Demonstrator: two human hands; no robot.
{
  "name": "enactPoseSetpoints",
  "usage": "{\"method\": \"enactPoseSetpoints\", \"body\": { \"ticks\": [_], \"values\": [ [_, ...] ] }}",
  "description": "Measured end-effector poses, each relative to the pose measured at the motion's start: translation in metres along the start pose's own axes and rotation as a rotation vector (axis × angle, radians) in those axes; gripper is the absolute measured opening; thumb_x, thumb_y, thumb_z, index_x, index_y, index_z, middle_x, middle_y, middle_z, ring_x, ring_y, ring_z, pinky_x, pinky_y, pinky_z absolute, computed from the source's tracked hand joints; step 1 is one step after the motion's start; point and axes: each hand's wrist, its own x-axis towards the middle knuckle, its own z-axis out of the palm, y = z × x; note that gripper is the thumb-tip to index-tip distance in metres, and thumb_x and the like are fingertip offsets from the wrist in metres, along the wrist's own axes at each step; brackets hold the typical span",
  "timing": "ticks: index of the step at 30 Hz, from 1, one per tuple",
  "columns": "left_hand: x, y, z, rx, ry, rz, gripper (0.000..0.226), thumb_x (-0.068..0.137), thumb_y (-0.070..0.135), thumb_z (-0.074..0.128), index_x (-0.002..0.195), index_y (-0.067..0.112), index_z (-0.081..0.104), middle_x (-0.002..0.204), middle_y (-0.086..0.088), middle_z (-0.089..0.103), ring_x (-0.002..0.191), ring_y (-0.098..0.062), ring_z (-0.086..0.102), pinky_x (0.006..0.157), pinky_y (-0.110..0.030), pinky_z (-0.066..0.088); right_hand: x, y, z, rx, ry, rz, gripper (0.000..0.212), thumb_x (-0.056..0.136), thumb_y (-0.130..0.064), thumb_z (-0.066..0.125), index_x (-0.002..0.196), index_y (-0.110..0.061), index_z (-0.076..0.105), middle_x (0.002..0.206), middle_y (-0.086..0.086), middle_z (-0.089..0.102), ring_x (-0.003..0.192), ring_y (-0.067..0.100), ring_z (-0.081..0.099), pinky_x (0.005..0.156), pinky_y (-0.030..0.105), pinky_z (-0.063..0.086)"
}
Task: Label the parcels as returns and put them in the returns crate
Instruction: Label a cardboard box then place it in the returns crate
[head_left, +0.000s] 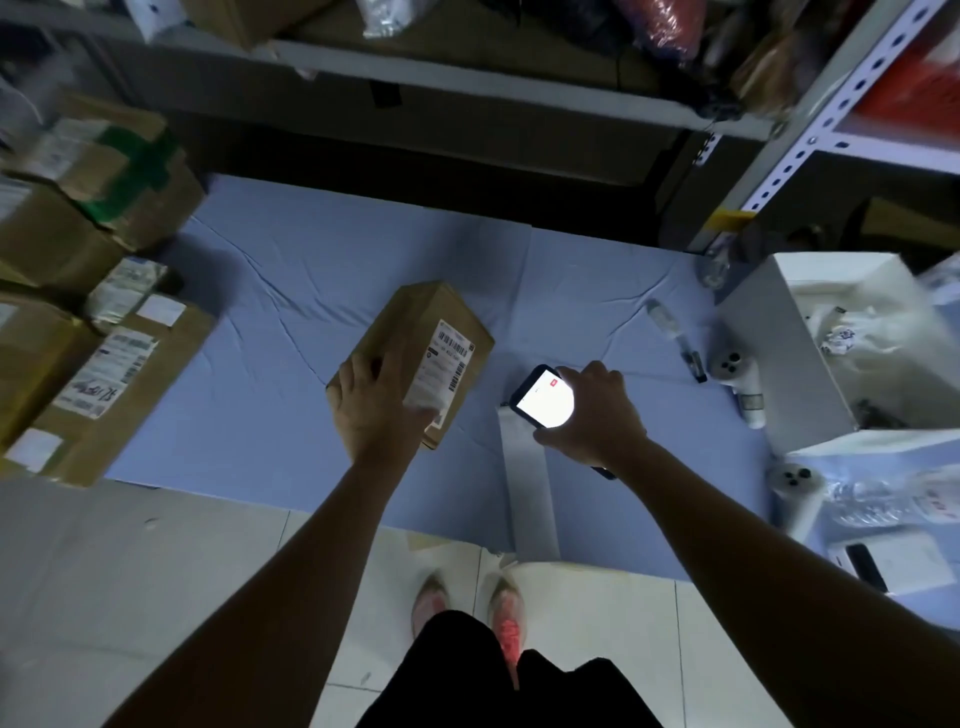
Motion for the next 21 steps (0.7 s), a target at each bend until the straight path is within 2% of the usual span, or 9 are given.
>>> {"method": "enactPoseSetpoints", "body": {
  "ticks": [4,10,14,17,21],
  "values": [
    [0.001,-0.003,-0.001,-0.013,-0.014,-0.002,0.104,0.056,0.058,0.087,0.142,0.02,0.045,0.121,-0.017,0.054,0.11,-0.035,0.05,0.09,-0.046,0.042,-0.005,-0.004,0.003,-0.002,0.032,0.03,0.085,0.068,-0.051,0.082,0.14,-0.023,0.045,0.126,0.008,0.047,0.123,0.029,0.041,0.092,0.045,0.05],
    [0.006,-0.008,0.0,-0.001,-0.006,0.008,0.105,0.056,0.063,0.085,0.144,0.02,0.044,0.118,-0.019,0.056,0.105,-0.036,0.051,0.083,-0.044,0.042,-0.008,0.001,0.001,-0.017,0.025,0.046,0.086,0.071,-0.051,0.08,0.141,-0.02,0.043,0.13,0.008,0.045,0.126,0.029,0.039,0.096,0.046,0.048],
    [0.012,-0.009,-0.003,-0.021,-0.05,-0.034,0.105,0.056,0.065,0.083,0.143,0.019,0.044,0.115,-0.018,0.053,0.103,-0.036,0.049,0.084,-0.043,0.039,-0.006,0.01,0.004,0.054,0.058,0.109,0.08,0.068,-0.052,0.081,0.133,-0.02,0.049,0.122,0.009,0.05,0.119,0.028,0.045,0.091,0.041,0.048],
    [0.022,-0.009,-0.007,-0.056,-0.123,-0.12,0.108,0.061,0.068,0.08,0.146,0.016,0.038,0.121,-0.02,0.051,0.109,-0.038,0.048,0.091,-0.044,0.037,0.0,0.022,0.011,0.08,0.072,0.224,0.077,0.071,-0.055,0.079,0.132,-0.016,0.05,0.122,0.012,0.052,0.118,0.029,0.047,0.09,0.039,0.047],
    [0.034,-0.011,-0.001,-0.219,-0.259,-0.168,0.116,0.069,0.066,0.077,0.156,0.016,0.017,0.138,-0.022,0.049,0.126,-0.042,0.048,0.103,-0.05,0.038,0.012,0.04,0.028,0.12,0.039,0.35,0.083,0.071,-0.058,0.077,0.136,-0.016,0.048,0.125,0.012,0.055,0.119,0.028,0.051,0.091,0.04,0.049]
  ]
}}
